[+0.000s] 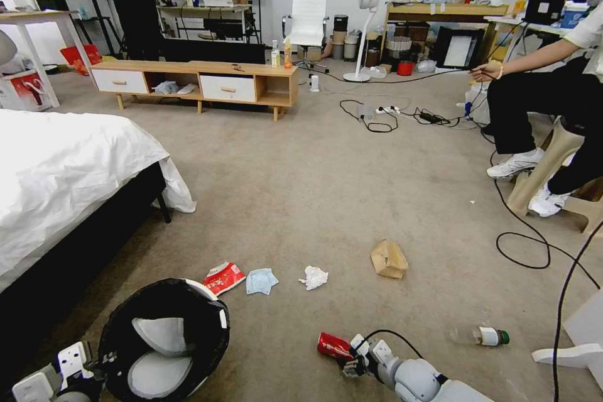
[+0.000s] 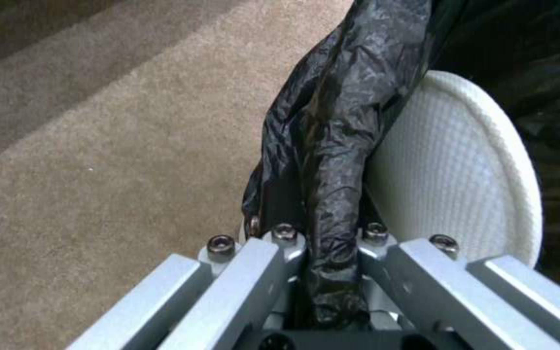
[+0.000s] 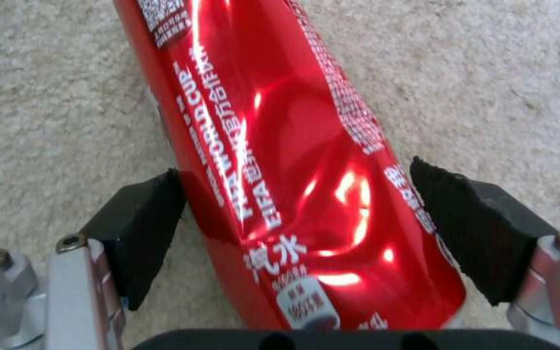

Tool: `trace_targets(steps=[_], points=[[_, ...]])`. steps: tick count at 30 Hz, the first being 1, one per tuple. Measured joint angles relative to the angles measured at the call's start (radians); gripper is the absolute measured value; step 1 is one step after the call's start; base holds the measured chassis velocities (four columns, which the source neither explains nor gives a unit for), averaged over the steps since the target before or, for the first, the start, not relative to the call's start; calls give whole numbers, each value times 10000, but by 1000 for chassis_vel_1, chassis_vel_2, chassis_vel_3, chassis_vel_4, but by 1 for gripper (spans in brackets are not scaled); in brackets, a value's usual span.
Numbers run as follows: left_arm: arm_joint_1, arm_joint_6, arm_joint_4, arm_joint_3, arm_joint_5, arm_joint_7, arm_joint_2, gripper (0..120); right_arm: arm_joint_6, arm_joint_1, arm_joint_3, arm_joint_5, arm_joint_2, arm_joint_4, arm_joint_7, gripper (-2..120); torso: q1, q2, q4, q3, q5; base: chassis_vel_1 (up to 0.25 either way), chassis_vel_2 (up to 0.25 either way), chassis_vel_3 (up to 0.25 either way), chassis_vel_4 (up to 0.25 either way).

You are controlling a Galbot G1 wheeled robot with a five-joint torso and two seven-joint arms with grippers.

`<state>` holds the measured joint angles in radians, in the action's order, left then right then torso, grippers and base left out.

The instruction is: Pick up the trash bin and place the garbage on the floor into it.

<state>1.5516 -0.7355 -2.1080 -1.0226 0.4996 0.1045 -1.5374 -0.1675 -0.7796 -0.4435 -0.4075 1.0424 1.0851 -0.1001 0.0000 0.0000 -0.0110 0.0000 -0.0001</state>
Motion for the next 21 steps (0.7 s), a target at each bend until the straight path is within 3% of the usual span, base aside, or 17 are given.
trace_targets(steps=[8,15,18,21], points=[[9,0,1,-31,-5,-8,3,2,54,58,-54,64,202,-149,-21,88,0,1,1,0,1,0,0,0,0],[5,0,14,-35,-21,-12,-5,2,106,20,-60,97,175,-101,-44,80,0,1,1,0,2,0,0,0,0],[-20,0,34,10,-47,-17,-17,2,177,-48,-36,119,70,-6,-49,65,0,2,3,0,5,0,0,0,0],[-25,0,40,23,-58,-19,-23,2,193,-58,-26,131,55,-5,-49,60,0,2,2,0,4,0,0,0,0]])
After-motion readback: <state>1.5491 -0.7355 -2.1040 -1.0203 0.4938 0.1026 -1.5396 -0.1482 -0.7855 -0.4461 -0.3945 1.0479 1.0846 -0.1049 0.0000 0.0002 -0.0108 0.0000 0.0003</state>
